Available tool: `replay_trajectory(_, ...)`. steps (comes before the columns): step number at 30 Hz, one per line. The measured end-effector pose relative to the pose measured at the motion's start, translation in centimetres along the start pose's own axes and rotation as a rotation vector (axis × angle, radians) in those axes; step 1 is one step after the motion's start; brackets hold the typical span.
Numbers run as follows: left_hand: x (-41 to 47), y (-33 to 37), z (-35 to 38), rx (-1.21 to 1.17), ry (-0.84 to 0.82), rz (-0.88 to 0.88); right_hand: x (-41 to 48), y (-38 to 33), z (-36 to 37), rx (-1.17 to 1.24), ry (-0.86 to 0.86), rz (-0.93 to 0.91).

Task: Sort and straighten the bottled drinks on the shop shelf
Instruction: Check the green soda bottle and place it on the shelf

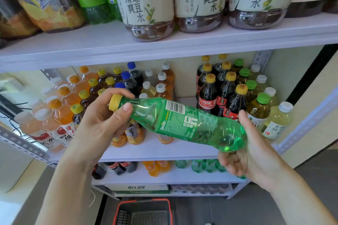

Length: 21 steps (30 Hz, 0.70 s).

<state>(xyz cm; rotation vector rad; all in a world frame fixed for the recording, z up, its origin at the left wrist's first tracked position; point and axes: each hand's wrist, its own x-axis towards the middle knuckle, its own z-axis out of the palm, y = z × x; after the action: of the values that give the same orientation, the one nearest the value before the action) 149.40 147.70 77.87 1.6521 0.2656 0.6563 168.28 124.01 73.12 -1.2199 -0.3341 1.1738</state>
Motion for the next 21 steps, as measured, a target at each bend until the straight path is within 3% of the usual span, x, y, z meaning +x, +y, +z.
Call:
replay_trajectory(5,0.6,0.4,1.3,0.011,0.126,0.039,0.4,0.5,0.3,0.177,-0.019,-0.119)
replay_trajectory(12,1.7,0.2,2.3,0.207,0.362,-0.109,-0.1,1.4,0.0,0.098,-0.038,-0.152)
replay_trajectory(16,1.7,-0.1,1.9,0.239,0.294,-0.124,-0.1,1.6,0.0,0.061,0.005,-0.137)
replay_trajectory(21,1.3,-0.2,0.6,0.014,0.103,-0.1,-0.1,1.9,0.5,-0.011,0.067,-0.038)
